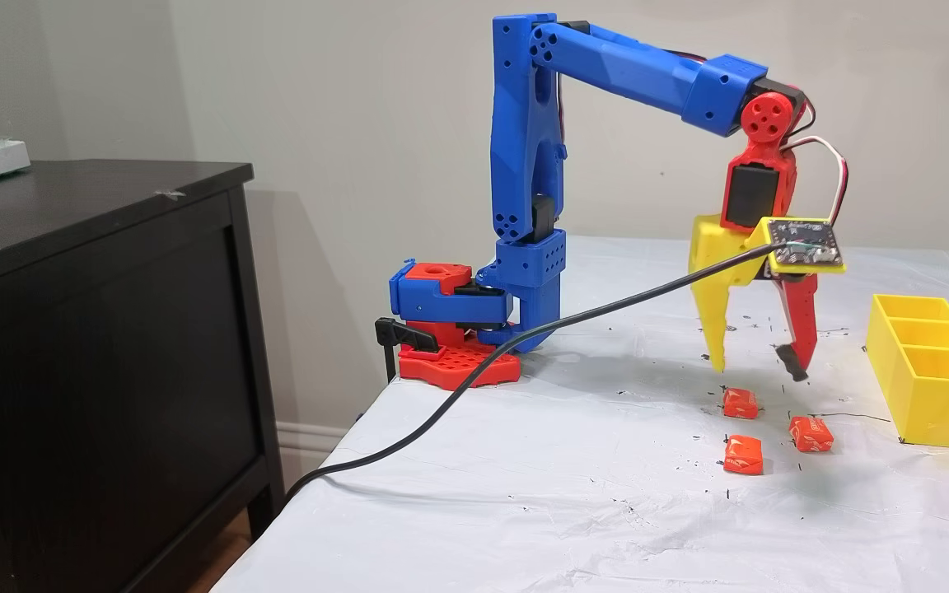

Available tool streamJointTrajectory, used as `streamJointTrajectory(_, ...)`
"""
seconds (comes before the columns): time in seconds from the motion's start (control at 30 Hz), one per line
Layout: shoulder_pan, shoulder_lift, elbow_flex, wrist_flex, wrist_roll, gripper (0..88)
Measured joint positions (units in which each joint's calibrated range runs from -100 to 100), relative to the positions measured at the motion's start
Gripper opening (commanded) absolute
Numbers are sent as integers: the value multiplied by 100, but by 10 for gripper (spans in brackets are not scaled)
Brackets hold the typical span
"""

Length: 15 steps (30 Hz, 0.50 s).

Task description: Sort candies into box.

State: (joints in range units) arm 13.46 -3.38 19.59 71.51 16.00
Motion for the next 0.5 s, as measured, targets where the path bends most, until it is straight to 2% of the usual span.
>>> streamJointTrajectory(0.5, 39, 0, 317, -294, 88, 309)
